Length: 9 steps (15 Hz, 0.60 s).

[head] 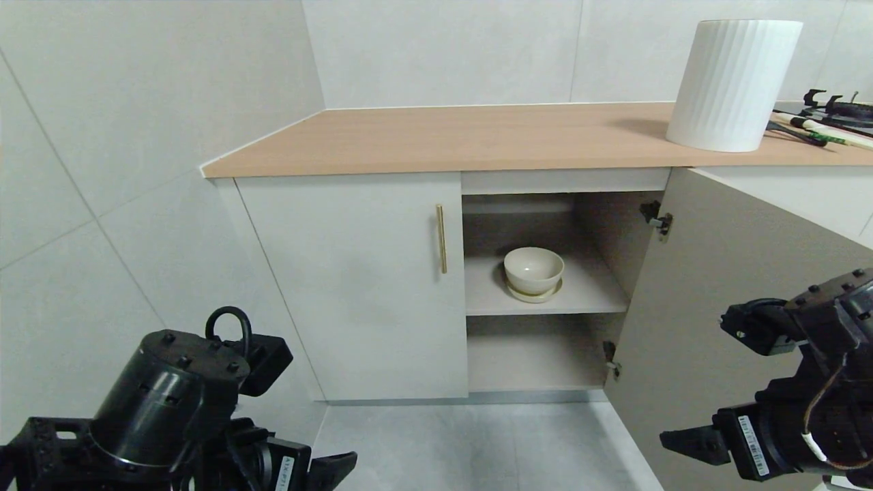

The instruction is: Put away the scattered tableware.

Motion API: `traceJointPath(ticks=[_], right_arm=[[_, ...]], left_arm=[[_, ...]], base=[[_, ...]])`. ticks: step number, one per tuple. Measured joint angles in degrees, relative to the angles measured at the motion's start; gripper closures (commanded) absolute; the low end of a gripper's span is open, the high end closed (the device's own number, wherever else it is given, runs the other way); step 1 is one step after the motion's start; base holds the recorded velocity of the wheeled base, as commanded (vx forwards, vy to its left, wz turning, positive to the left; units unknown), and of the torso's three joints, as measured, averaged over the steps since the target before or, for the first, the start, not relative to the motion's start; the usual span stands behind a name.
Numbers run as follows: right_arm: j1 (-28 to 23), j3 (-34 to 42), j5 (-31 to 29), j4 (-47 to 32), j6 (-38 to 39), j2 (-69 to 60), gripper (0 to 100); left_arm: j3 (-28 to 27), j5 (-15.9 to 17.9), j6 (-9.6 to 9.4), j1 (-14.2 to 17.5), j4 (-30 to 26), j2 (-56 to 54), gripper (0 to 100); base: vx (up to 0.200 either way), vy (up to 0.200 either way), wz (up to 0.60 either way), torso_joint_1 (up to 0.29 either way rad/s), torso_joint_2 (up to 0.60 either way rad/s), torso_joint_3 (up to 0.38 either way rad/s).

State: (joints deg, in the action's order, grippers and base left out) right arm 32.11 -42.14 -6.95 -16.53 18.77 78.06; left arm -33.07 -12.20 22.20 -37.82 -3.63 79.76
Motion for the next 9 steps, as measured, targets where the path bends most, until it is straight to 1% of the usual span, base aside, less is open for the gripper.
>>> traceJointPath(ticks=[1,4,6,9], right_arm=[[0.07,0.09,0.02,-0.84,-0.2,-0.09,0],[1.71,0.06,0.13,-9.74,-4.13,-2.17,0],[4.05,-0.22,0.15,-13.52,-5.23,-4.27,0],[8.74,-1.76,0.06,-23.5,-5.5,-8.24,0]], left_arm=[[0.0,-0.16,0.0,-0.02,0.02,0.0,0],[0.02,-0.13,0.0,-0.18,0.05,0.04,0],[0.04,-0.16,0.0,-0.24,0.05,0.04,0],[0.04,-0.16,0.0,-0.24,0.05,0.04,0]], base=[[0.0,-0.2,0.0,0.012,0.0,0.002],[0.0,-0.2,0.0,0.004,0.0,0.007],[0.0,-0.2,0.0,0.005,0.0,0.002],[0.0,-0.2,0.0,0.002,0.0,0.001]])
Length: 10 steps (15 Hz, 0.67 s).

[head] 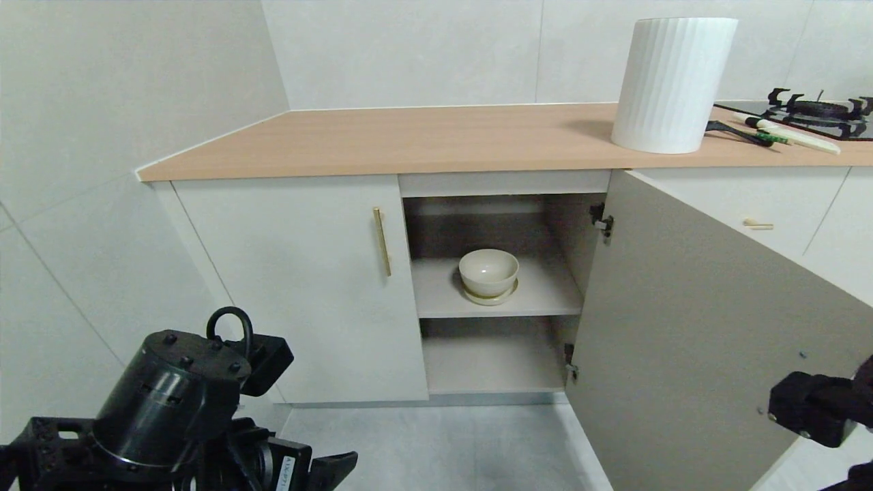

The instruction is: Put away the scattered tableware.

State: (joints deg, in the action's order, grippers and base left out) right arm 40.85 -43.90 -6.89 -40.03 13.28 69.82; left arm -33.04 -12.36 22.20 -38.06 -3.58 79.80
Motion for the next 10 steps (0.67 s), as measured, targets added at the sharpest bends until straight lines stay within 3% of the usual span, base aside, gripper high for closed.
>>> traceJointPath(ticks=[2,5,7,10], right_arm=[[1.34,-1.85,-0.61,-5.8,-1.05,-2.36,0],[1.4,-2.95,-6.44,-7.69,-2.06,-5.66,0],[-0.59,-3.04,-10.02,-7.81,-2.11,-6.47,0],[-6.29,-3.47,-10.79,-7.25,-2.22,-5.95,0]], left_arm=[[0.0,-0.01,0.0,0.0,0.0,0.0,0],[0.0,-0.01,0.02,0.0,0.02,0.0,0],[-0.01,0.0,0.02,0.06,-0.05,0.0,0],[-0.04,-0.01,0.07,0.0,0.02,0.0,0]], base=[[0.0,-0.2,0.0,0.002,0.0,0.0],[0.0,0.0,0.0,0.0,0.0,0.0],[0.0,0.0,0.0,0.0,0.0,0.0],[0.0,0.0,0.0,0.0,0.0,0.0]])
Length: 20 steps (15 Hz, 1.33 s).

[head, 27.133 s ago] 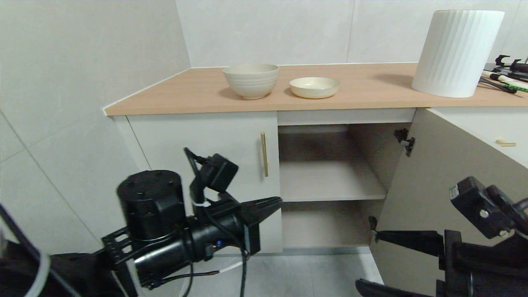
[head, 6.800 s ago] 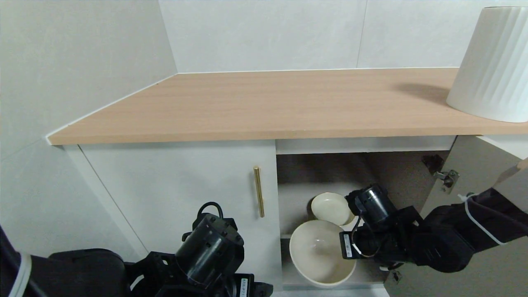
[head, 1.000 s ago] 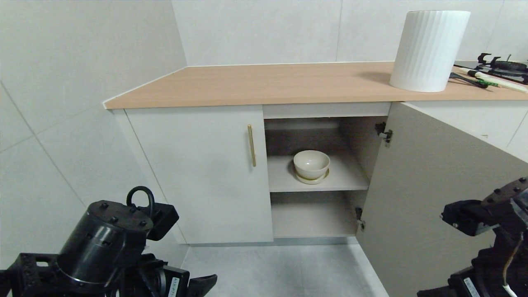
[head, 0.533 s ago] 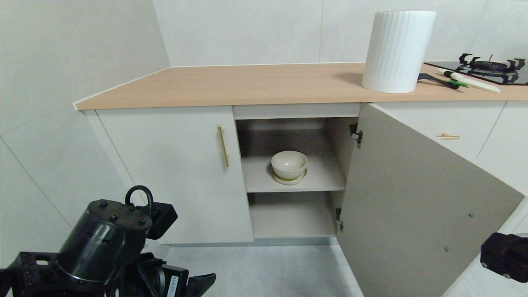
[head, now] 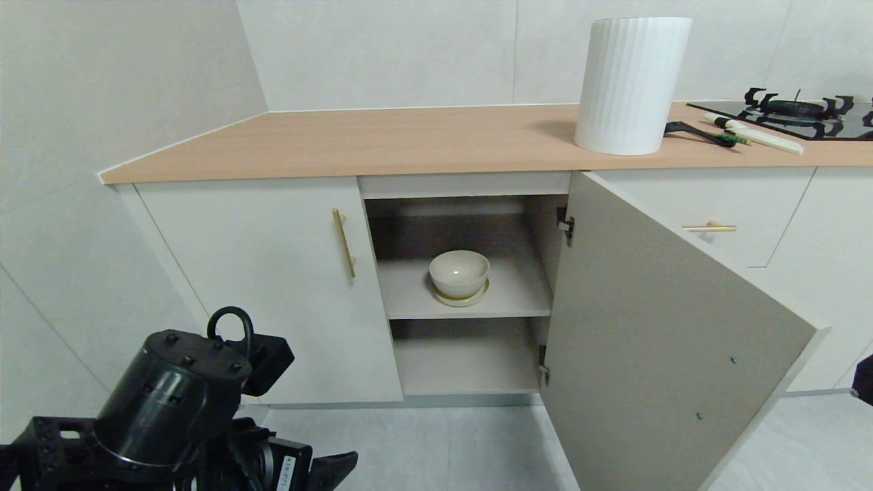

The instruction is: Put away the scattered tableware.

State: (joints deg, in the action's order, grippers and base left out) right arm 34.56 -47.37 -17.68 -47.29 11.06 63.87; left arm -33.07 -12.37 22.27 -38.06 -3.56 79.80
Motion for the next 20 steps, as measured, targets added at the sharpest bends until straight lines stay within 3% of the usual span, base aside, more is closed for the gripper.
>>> traceJointPath(ticks=[4,9,14,20], right_arm=[[-9.87,-1.41,-0.16,3.67,-1.84,1.84,0],[-20.53,-0.94,-0.17,15.74,-4.63,3.96,0],[-23.13,2.08,0.02,25.06,-4.35,8.29,0],[-23.26,3.05,0.57,27.2,-4.02,9.92,0]], left_arm=[[-0.09,0.01,0.02,0.0,0.0,0.16,0],[-0.09,0.01,0.02,0.0,-0.02,0.21,0],[-0.06,0.01,0.02,0.05,-0.02,0.27,0],[0.0,0.01,-0.07,0.0,-0.02,0.29,0]], base=[[0.0,0.0,0.0,0.0,0.0,0.0],[0.0,0.0,0.0,0.0,0.0,0.0],[0.0,0.0,0.0,0.0,0.0,0.0],[0.0,0.0,0.0,0.0,0.0,0.0]])
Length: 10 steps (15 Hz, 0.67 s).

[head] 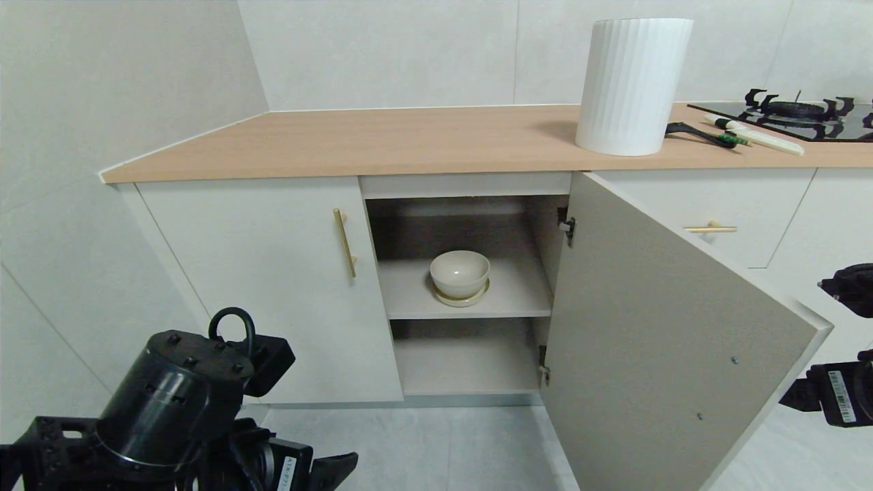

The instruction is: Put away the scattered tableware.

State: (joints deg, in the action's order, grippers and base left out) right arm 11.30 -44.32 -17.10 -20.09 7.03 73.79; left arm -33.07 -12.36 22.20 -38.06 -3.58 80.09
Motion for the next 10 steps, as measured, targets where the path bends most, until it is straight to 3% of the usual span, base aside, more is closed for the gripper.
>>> traceJointPath(ticks=[10], right_arm=[[0.51,2.88,1.21,8.33,0.24,2.8,0]], left_arm=[[-0.02,-0.04,0.02,-0.11,-0.11,-0.18,0]], base=[[0.0,0.0,0.0,0.0,0.0,0.0]])
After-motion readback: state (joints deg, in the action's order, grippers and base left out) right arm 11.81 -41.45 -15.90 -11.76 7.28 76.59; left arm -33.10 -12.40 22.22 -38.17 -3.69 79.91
